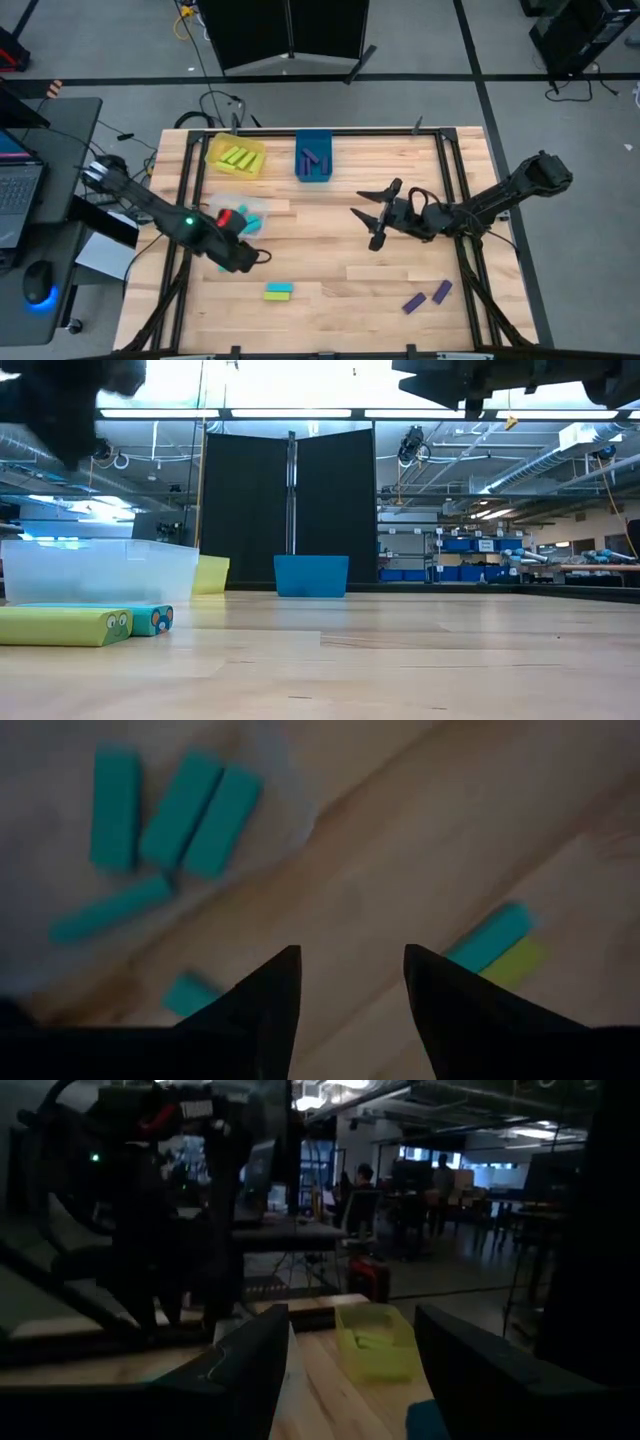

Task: Sort blocks
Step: Put the blue block into the white bin

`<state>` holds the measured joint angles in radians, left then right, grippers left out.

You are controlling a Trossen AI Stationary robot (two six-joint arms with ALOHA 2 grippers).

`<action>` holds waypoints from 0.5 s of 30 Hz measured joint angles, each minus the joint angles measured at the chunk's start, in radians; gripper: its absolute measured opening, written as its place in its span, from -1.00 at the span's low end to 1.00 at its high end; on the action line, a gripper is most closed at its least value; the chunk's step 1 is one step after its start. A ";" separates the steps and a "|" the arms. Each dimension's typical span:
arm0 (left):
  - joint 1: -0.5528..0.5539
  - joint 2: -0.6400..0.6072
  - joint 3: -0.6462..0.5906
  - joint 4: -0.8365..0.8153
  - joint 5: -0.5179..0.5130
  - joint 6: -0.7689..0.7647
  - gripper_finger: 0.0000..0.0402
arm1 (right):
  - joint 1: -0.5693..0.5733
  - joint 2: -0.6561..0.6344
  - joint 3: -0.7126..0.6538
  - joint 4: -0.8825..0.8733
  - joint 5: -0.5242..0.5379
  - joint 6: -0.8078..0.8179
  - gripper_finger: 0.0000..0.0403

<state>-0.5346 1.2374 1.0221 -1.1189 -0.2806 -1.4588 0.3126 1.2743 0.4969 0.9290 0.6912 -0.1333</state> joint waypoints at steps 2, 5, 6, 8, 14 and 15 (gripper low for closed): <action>-0.006 0.033 -0.018 0.002 0.040 -0.058 -0.07 | 0.005 -0.010 0.000 -0.027 0.000 -0.001 0.14; -0.023 0.088 -0.033 0.009 0.076 -0.133 -0.07 | 0.026 -0.051 0.000 -0.080 0.000 -0.003 0.14; -0.031 0.101 -0.038 0.008 0.084 -0.160 -0.07 | 0.035 -0.073 0.000 -0.100 -0.001 -0.008 0.14; -0.048 0.130 -0.047 0.007 0.101 -0.215 -0.07 | 0.053 -0.130 0.000 -0.143 -0.003 -0.039 0.14; -0.089 0.204 -0.069 -0.002 0.202 -0.384 -0.07 | 0.091 -0.319 0.000 -0.286 -0.001 -0.125 0.14; -0.097 0.215 -0.071 -0.009 0.225 -0.414 -0.07 | 0.093 -0.346 0.000 -0.311 -0.002 -0.127 0.14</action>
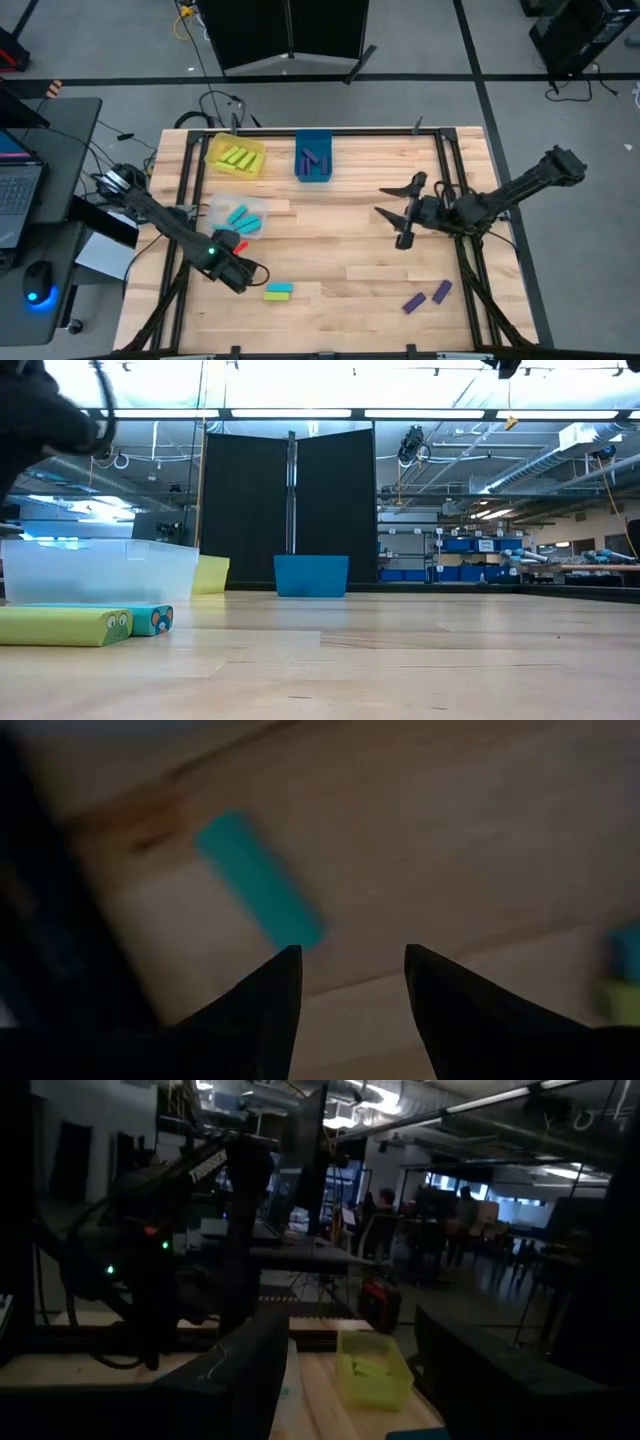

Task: Sort blocks
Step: Put the blue block into the white bin

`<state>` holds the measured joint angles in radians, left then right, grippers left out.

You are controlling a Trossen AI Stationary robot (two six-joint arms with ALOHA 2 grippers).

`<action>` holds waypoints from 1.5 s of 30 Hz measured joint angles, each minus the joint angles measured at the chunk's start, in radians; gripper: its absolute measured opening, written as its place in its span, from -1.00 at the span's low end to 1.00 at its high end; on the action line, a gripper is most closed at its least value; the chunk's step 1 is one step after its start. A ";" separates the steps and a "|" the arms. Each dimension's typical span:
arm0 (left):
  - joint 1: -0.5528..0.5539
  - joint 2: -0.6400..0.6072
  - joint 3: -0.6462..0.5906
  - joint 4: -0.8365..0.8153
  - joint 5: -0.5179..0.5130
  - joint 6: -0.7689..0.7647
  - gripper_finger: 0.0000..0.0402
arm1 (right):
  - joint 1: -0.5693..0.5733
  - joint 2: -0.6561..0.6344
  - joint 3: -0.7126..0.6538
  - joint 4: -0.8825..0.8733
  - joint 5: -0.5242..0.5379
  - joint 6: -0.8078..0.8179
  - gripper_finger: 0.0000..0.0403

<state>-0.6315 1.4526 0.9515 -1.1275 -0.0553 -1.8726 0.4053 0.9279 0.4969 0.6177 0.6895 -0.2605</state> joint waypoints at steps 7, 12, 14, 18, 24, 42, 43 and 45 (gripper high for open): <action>-0.062 0.058 -0.001 -0.046 0.040 -0.189 -0.01 | 0.000 -0.112 0.000 -0.172 0.000 0.006 0.14; -0.078 0.086 -0.001 -0.047 -0.020 -0.265 0.08 | 0.000 -0.120 0.000 -0.195 -0.001 0.015 0.14; -0.078 0.099 -0.001 -0.063 -0.052 -0.291 0.13 | 0.000 -0.118 0.000 -0.195 -0.008 0.015 0.14; -0.076 0.130 -0.018 -0.074 -0.054 -0.299 0.23 | 0.000 -0.117 0.000 -0.198 -0.011 0.015 0.14; -0.084 0.142 -0.077 -0.047 -0.002 -0.331 0.32 | 0.007 -0.117 0.000 -0.213 -0.024 0.022 0.14; -0.085 0.136 -0.187 0.149 -0.038 -0.333 0.24 | 0.006 -0.117 0.000 -0.210 -0.028 0.022 0.12; -0.087 0.137 -0.187 0.149 -0.041 -0.328 0.21 | 0.006 -0.117 0.000 -0.209 -0.028 0.022 0.11; -0.093 0.137 -0.188 0.157 -0.053 -0.325 0.13 | 0.006 -0.117 0.000 -0.207 -0.028 0.022 0.10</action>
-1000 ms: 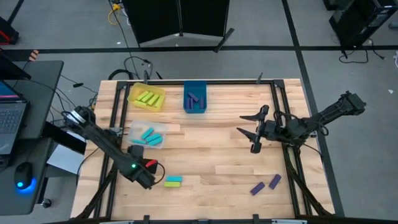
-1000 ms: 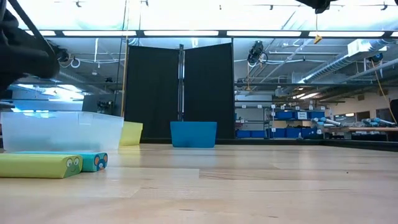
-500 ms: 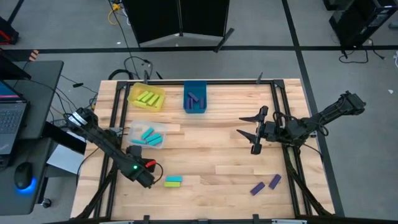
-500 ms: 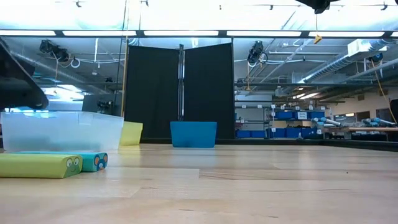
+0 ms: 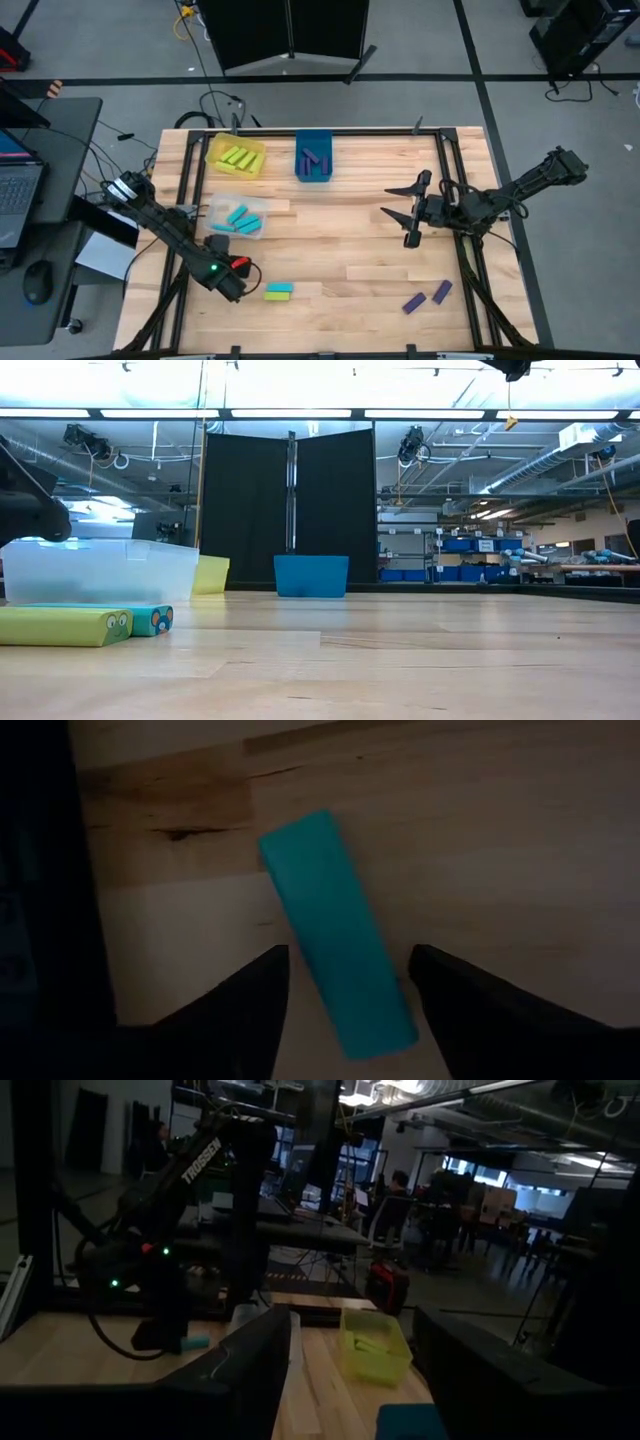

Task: Sort blocks
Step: Put the blue block into the white bin

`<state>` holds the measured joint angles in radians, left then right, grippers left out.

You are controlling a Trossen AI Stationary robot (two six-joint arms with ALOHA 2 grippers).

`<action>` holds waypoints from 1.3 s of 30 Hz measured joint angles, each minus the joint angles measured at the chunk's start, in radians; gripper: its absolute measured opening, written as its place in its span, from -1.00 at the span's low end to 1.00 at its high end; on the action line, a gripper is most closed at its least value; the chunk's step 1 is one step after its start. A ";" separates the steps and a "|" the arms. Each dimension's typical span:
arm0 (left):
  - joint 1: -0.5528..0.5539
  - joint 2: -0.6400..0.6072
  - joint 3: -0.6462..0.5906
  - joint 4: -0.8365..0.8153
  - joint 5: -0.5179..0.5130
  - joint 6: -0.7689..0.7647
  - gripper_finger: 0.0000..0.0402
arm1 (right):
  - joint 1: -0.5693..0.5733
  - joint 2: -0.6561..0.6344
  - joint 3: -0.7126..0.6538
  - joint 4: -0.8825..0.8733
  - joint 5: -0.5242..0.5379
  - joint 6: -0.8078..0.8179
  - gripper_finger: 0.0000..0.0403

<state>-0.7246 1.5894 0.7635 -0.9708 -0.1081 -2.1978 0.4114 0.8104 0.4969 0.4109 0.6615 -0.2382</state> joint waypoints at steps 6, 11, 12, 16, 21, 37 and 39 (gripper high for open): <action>-0.010 0.001 -0.001 0.015 -0.010 0.013 -0.21 | 0.000 0.000 0.000 0.017 0.000 0.000 0.08; -0.010 0.001 -0.001 0.014 -0.008 0.031 -0.45 | 0.000 0.000 0.000 0.018 0.000 0.000 0.08; -0.010 0.001 -0.001 0.014 -0.007 0.039 -0.47 | 0.000 0.000 0.000 0.018 0.000 0.000 0.08; -0.010 0.002 0.003 0.011 -0.006 0.047 -0.49 | 0.000 0.000 0.000 0.018 0.000 0.000 0.08; -0.010 0.009 0.053 -0.035 -0.019 0.069 -0.49 | 0.000 0.000 0.000 0.019 0.000 0.000 0.07; -0.098 0.005 0.355 -0.208 -0.154 0.101 -0.49 | 0.000 0.000 0.000 0.023 0.000 0.010 0.07; -0.104 0.005 0.415 -0.262 -0.267 0.115 -0.49 | 0.000 0.000 0.000 0.028 0.000 0.008 0.07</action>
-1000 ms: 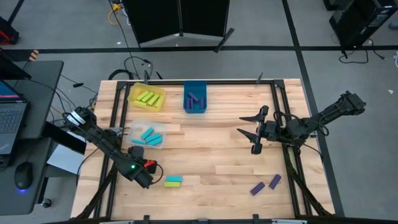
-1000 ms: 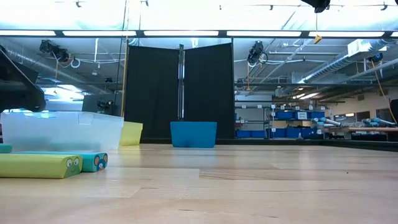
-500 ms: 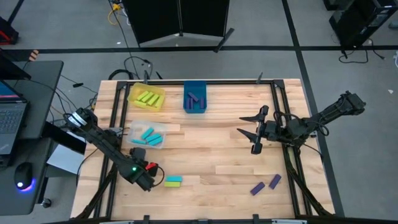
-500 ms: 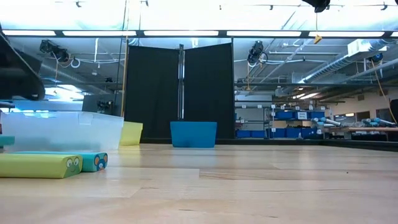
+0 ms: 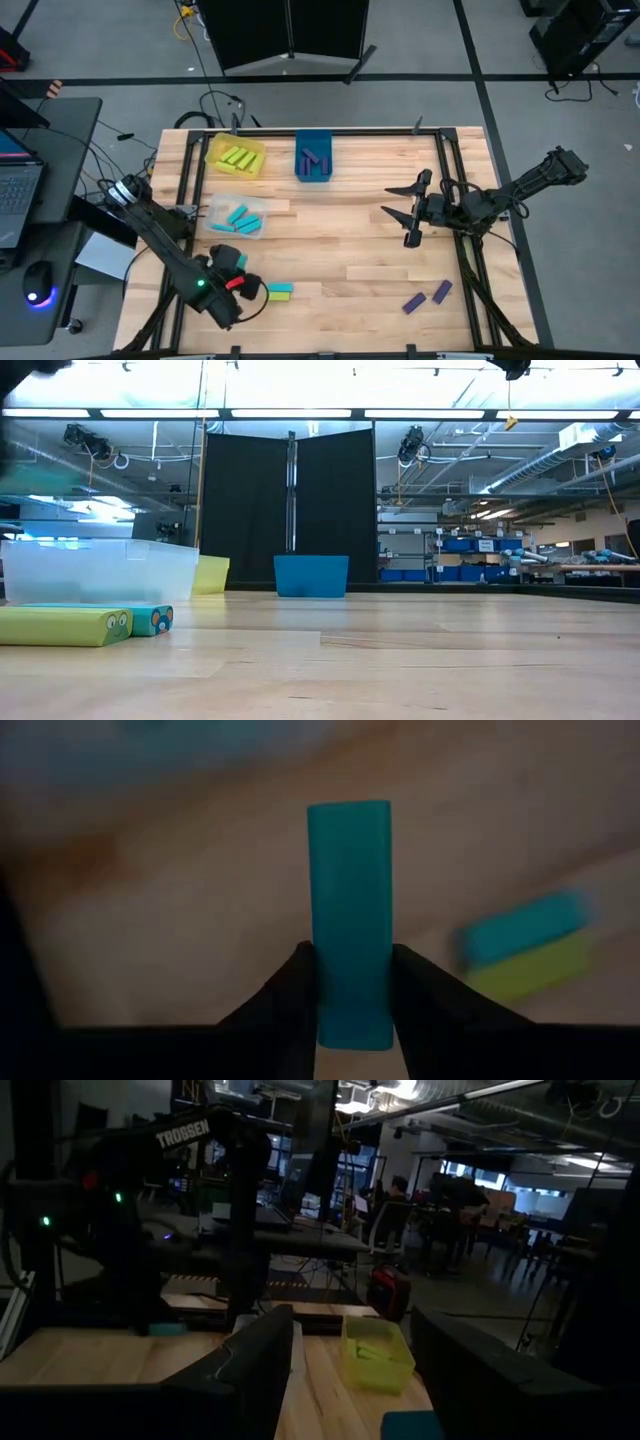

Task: Sort blocks
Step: Put the blue block into the white bin

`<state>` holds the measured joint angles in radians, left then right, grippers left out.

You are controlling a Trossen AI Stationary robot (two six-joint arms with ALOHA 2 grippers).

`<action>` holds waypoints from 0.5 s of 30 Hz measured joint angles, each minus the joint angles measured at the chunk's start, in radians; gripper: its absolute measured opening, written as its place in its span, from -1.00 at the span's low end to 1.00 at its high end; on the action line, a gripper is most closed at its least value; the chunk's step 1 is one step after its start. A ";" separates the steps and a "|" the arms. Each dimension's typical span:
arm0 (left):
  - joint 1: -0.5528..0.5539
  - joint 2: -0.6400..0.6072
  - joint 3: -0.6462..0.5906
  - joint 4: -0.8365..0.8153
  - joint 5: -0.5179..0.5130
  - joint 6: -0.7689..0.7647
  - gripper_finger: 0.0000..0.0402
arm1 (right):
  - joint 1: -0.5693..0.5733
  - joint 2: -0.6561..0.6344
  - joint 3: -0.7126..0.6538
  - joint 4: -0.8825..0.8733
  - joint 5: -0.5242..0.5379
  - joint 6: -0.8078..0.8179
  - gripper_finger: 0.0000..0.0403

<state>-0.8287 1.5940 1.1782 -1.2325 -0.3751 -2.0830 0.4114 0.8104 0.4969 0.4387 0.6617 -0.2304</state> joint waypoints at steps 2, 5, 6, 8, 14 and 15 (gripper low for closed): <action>0.002 -0.001 0.051 -0.067 -0.122 0.013 -0.49 | 0.000 0.000 0.000 0.009 0.000 -0.006 0.07; 0.044 -0.003 0.084 -0.186 -0.218 0.009 -0.49 | 0.000 0.000 0.000 0.027 0.000 -0.016 0.07; 0.067 -0.003 0.083 -0.212 -0.221 0.010 -0.49 | 0.000 0.000 0.000 0.032 0.000 -0.020 0.07; 0.117 -0.003 0.069 -0.242 -0.227 0.019 -0.49 | 0.000 0.000 0.000 0.040 0.000 -0.025 0.07; 0.246 -0.003 0.033 -0.286 -0.257 0.103 -0.49 | 0.000 0.000 0.000 0.039 0.000 -0.024 0.07; 0.265 -0.003 0.027 -0.287 -0.257 0.124 -0.49 | 0.000 0.000 0.000 0.039 0.000 -0.019 0.07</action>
<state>-0.5641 1.5913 1.2057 -1.5196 -0.6319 -1.9590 0.4114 0.8108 0.4969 0.4774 0.6617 -0.2490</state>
